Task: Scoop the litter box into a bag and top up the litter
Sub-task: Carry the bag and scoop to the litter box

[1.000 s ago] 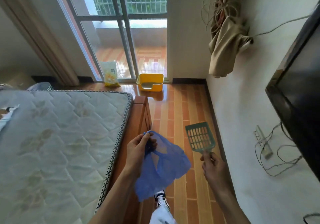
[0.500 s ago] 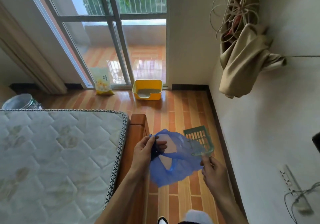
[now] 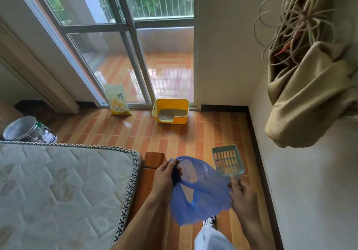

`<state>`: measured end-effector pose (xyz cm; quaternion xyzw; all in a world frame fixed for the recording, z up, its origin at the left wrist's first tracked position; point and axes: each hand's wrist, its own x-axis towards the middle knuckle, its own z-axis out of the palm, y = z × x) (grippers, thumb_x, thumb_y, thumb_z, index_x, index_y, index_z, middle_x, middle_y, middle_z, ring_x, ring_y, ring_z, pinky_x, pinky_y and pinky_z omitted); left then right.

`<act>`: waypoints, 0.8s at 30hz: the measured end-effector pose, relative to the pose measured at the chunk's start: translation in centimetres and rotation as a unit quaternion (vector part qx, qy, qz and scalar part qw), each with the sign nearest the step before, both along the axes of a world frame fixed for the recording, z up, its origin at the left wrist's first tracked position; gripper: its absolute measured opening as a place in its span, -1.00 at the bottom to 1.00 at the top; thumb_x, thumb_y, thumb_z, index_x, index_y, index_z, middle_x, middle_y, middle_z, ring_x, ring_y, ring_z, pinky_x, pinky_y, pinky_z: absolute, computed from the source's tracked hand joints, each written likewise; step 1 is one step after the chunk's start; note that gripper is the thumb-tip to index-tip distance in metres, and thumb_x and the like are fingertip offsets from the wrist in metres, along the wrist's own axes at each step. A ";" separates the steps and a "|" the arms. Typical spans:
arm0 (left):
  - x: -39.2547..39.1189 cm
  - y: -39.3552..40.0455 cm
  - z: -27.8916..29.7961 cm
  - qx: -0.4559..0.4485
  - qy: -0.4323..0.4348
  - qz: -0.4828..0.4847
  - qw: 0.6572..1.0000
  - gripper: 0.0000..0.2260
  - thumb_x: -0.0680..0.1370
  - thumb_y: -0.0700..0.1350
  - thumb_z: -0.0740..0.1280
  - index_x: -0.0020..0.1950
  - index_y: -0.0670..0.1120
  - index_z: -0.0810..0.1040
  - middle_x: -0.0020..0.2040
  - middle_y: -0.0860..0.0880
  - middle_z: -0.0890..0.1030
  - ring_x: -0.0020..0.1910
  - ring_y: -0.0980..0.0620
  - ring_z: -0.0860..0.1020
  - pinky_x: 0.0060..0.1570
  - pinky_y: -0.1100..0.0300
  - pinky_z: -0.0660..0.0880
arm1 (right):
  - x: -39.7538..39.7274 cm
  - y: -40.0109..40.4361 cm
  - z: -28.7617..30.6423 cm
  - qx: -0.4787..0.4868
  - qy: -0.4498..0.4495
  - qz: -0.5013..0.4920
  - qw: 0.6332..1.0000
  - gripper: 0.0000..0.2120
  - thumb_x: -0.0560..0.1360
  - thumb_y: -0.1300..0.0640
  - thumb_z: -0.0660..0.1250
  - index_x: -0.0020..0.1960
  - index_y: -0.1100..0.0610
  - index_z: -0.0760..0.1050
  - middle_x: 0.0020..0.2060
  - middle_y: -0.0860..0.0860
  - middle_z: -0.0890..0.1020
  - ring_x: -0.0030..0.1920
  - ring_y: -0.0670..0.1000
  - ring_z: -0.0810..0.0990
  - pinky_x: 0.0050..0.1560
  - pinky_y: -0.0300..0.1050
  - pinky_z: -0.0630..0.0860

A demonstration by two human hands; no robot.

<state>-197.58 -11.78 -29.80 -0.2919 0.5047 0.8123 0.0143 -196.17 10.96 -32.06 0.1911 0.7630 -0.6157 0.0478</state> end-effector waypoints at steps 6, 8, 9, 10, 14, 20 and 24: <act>-10.2 -0.7 -1.2 -0.018 -0.055 0.061 0.996 -0.81 0.66 -0.22 0.30 -0.13 -0.22 0.60 -0.29 -0.13 0.56 -0.37 0.01 0.54 -0.27 0.18 0.49 | -12.3 1.0 0.2 -0.028 -0.023 0.023 0.999 -0.61 0.65 -0.03 0.28 -0.28 0.15 0.52 -0.58 -0.10 0.44 -0.55 -0.14 0.36 -0.32 -0.12 0.29; -13.1 -1.4 -1.9 -0.011 -0.066 0.085 0.994 -0.84 0.64 -0.21 0.33 -0.11 -0.20 0.63 -0.25 -0.16 0.56 -0.31 -0.04 0.54 -0.21 0.12 0.48 | -16.0 0.9 0.1 -0.028 -0.023 0.028 0.999 -0.62 0.64 -0.03 0.28 -0.27 0.15 0.51 -0.60 -0.11 0.42 -0.58 -0.15 0.33 -0.32 -0.16 0.27; -14.4 -1.9 -2.1 -0.007 -0.068 0.091 0.994 -0.85 0.63 -0.20 0.34 -0.09 -0.21 0.65 -0.23 -0.17 0.57 -0.29 -0.06 0.56 -0.20 0.11 0.50 | -17.6 0.7 0.1 -0.023 -0.020 0.033 0.999 -0.61 0.64 -0.04 0.27 -0.27 0.16 0.52 -0.60 -0.09 0.41 -0.58 -0.14 0.32 -0.31 -0.15 0.27; -15.6 -2.3 -2.2 -0.002 -0.067 0.096 0.993 -0.86 0.63 -0.19 0.34 -0.05 -0.21 0.65 -0.21 -0.19 0.61 -0.27 -0.09 0.59 -0.18 0.11 0.52 | -19.1 0.4 0.0 -0.019 -0.019 0.038 0.999 -0.60 0.64 -0.05 0.27 -0.27 0.17 0.51 -0.59 -0.08 0.41 -0.56 -0.12 0.32 -0.31 -0.13 0.27; -20.0 -3.9 -2.2 0.012 -0.051 0.125 0.991 -0.84 0.64 -0.19 0.33 0.04 -0.26 0.67 -0.10 -0.24 0.70 -0.15 -0.16 0.66 -0.03 0.03 0.56 | -24.8 -1.3 -0.5 -0.008 -0.029 0.062 0.998 -0.59 0.65 -0.06 0.27 -0.28 0.16 0.53 -0.56 -0.05 0.41 -0.48 -0.01 0.33 -0.28 -0.11 0.28; -26.9 -7.2 -3.0 0.017 -0.037 0.162 0.986 -0.69 0.65 -0.23 0.30 -0.25 -0.11 0.70 -0.28 -0.09 0.68 -0.30 -0.02 0.64 -0.17 0.14 0.59 | -32.9 -6.2 0.4 0.008 -0.016 0.120 0.993 -0.60 0.65 -0.07 0.26 -0.23 0.17 0.55 -0.51 0.02 0.45 -0.49 -0.03 0.32 -0.38 -0.13 0.23; -32.5 -10.0 -4.2 0.021 -0.024 0.183 0.983 -0.68 0.65 -0.21 0.30 -0.24 -0.07 0.72 -0.29 -0.06 0.67 -0.31 0.01 0.63 -0.18 0.16 0.58 | -39.3 -9.5 1.0 0.011 -0.007 0.145 0.989 -0.63 0.65 -0.05 0.26 -0.21 0.15 0.57 -0.50 -0.04 0.50 -0.49 -0.10 0.38 -0.44 -0.18 0.30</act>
